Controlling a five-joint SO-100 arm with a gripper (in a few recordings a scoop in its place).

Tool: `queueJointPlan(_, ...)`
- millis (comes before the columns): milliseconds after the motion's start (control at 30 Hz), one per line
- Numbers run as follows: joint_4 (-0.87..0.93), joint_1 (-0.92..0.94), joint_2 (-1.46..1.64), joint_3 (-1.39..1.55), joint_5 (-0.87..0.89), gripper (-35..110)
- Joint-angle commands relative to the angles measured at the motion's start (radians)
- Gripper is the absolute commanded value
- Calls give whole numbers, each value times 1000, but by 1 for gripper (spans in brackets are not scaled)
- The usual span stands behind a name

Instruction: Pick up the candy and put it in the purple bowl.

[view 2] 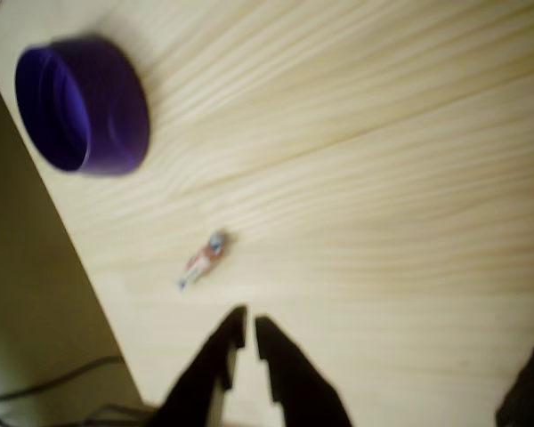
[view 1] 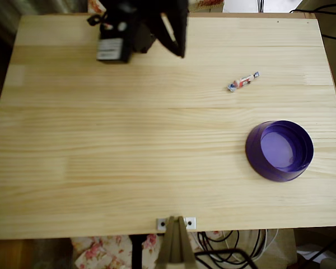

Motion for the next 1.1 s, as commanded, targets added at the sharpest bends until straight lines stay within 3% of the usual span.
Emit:
queueJointPlan(0, -15, -55, -75, -129, 44, 0)
queueJointPlan(167, -14, -130, -91, -106, 133, 0)
queueJointPlan(367, -11, -238, -403, -304, 242, 0)
queueJointPlan(667, -179, -339, -629, -337, 345, 0)
queueJointPlan(1067, -235, -419, -819, -411, 600, 0)
